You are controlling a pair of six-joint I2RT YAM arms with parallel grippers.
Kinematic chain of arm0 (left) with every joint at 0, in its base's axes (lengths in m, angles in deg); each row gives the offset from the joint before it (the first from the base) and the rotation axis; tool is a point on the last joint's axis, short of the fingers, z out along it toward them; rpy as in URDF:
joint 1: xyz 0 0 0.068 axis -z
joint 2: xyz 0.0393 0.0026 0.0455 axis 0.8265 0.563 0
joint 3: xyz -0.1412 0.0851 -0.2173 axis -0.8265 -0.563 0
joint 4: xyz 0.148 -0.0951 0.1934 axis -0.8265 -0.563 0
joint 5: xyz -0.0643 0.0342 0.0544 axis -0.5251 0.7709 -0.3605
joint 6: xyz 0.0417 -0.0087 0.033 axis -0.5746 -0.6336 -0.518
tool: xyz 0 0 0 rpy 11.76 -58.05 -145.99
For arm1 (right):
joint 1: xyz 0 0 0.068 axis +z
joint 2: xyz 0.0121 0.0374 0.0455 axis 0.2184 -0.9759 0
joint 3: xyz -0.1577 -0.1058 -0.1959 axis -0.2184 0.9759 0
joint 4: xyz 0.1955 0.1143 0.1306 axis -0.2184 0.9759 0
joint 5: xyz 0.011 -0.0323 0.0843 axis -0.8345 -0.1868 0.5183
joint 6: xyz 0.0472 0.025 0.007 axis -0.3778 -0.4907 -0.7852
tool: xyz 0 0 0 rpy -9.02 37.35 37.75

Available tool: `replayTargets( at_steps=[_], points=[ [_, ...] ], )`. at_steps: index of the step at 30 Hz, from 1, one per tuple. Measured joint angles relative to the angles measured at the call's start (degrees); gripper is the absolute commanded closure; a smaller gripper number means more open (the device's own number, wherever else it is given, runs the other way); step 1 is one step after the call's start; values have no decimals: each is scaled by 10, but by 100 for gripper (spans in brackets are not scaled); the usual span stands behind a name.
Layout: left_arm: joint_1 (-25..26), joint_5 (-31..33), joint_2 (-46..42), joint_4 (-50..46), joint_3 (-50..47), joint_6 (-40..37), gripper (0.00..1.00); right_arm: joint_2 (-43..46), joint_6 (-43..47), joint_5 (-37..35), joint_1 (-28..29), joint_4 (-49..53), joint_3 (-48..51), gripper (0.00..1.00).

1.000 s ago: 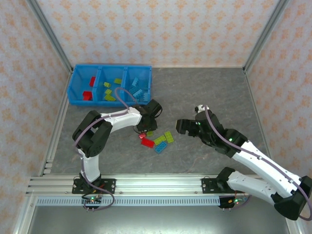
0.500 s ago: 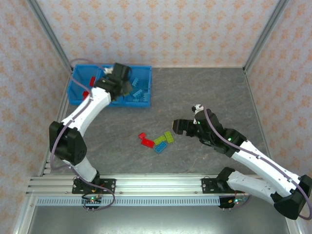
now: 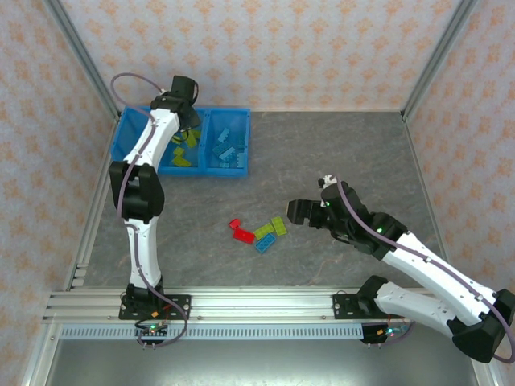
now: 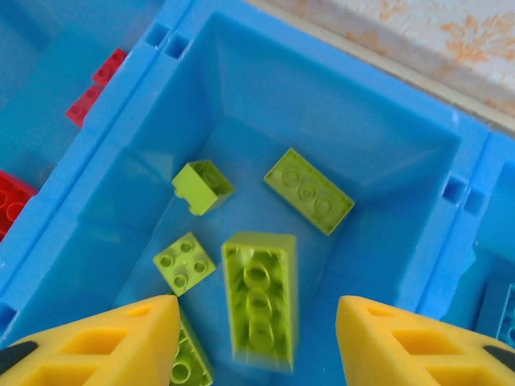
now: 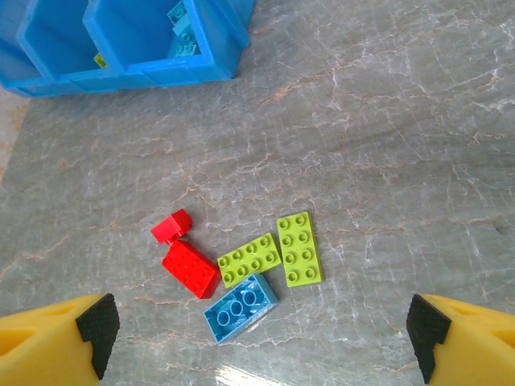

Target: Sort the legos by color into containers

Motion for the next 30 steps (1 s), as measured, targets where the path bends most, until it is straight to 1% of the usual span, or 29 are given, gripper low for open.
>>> replayTargets(
  at_steps=[2,5,9,11,13,15,16,18,21,22,25,30],
  points=[
    [0,-10,-20,-1,-10,0,47,0,-2,-1,0,2,0,5],
    [2,-32,-115,11,-96,7,48,-13,-2,-4,0,1,0,5],
    [16,-64,-327,45,-253,26,47,-76,-1,-6,0,1,-1,6],
    [44,-74,-423,60,-306,24,45,-118,2,-5,0,1,-1,7],
    [98,-78,-508,71,-351,9,38,-172,8,2,0,-3,-2,9],
    [156,-90,-568,74,-386,-14,34,-223,14,11,1,-8,-8,10],
    [180,-96,-591,73,-403,-28,31,-249,16,15,2,-13,-11,12],
    [206,-110,-622,66,-431,-57,24,-294,20,23,4,-26,-18,15],
    [216,-132,-649,41,-465,-108,14,-355,25,28,6,-46,-35,31],
    [216,-134,-657,30,-476,-127,12,-372,26,28,6,-51,-42,34],
    [216,-129,-689,16,-510,-171,8,-413,29,27,6,-68,-62,36],
    [216,-109,-729,14,-546,-217,5,-457,29,29,6,-77,-81,36]
  ],
)
